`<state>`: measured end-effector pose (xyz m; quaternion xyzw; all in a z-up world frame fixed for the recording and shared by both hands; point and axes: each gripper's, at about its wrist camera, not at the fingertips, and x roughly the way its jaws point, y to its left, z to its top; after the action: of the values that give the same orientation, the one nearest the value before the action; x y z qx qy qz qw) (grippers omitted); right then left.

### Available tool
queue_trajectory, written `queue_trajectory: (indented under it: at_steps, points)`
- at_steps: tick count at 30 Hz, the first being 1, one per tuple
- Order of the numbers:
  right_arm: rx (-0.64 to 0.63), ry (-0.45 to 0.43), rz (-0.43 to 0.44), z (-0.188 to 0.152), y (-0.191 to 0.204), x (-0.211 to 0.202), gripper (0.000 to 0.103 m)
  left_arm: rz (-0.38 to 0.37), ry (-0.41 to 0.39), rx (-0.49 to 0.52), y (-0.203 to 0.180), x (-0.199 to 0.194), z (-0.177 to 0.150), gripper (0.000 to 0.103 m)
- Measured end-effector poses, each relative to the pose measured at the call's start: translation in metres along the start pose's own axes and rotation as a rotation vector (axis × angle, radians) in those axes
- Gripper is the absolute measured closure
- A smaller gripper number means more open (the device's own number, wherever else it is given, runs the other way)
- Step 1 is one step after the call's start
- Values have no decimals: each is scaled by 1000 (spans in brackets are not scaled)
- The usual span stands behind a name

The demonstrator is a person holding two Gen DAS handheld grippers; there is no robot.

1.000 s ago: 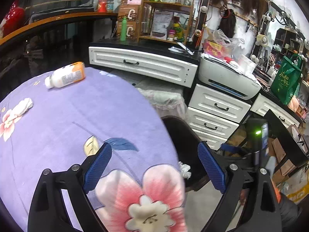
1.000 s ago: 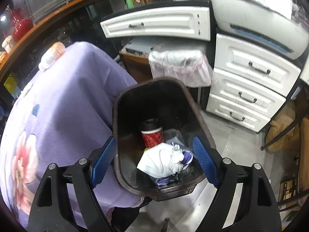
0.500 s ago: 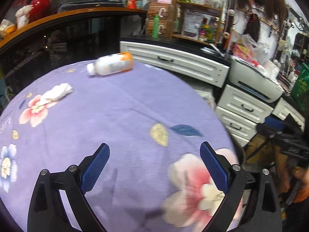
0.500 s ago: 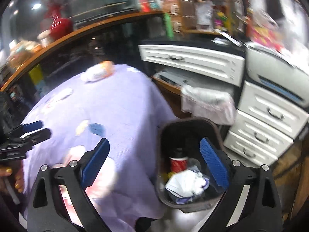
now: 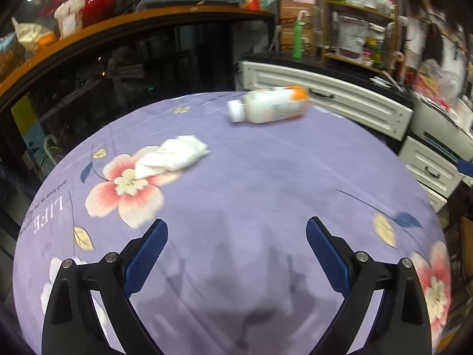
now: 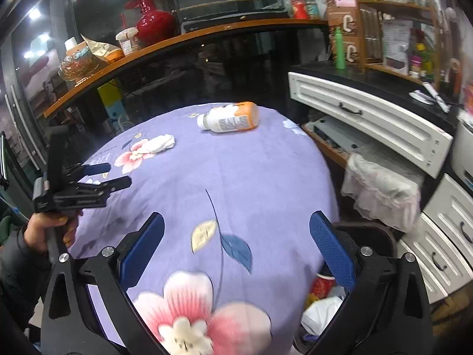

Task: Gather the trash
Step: 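Bring both grippers back over the table and grasp the crumpled tissue with the left, then grasp the white-and-orange juice bottle with the right gripper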

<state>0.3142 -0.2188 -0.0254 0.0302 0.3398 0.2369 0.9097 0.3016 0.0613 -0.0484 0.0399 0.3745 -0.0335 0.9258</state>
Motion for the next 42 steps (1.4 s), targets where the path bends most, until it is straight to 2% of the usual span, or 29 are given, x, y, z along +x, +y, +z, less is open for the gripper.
queue_trajectory:
  at_steps: [5, 8, 15, 17, 19, 20, 23, 25, 27, 31, 38, 42]
  points:
    - [5, 53, 67, 33, -5, 38, 6, 33, 39, -4, 37, 40, 27, 10]
    - [-25, 74, 71, 54, -6, 60, 6, 58, 51, 14, 50, 63, 42, 10]
    - [-119, 153, 141, 103, -13, 118, 6, 37, 116, 66, 63, 114, 67, 11]
    - [-116, 173, 177, 115, -18, 133, 6, 29, 134, 100, 61, 121, 67, 16]
    - [-114, 178, 193, 125, -20, 143, 6, 36, 148, 124, 60, 125, 65, 28]
    - [-111, 178, 196, 128, -20, 146, 6, 22, 143, 122, 61, 125, 64, 30]
    - [-103, 184, 201, 141, -20, 160, 6, 12, 145, 100, 66, 122, 63, 54]
    - [-110, 198, 201, 146, -19, 167, 6, 32, 144, 87, 69, 120, 63, 77]
    - [-130, 215, 194, 149, -15, 174, 6, 39, 134, 68, 72, 118, 61, 85]
    - [-198, 235, 157, 151, -7, 184, 6, 40, 95, 22, 69, 103, 58, 89]
    - [-278, 256, 109, 160, 5, 193, 6, -7, -11, -13, 35, 52, 48, 89]
    - [-353, 286, 115, 167, 17, 201, 6, -30, -49, 12, 13, 38, 41, 89]
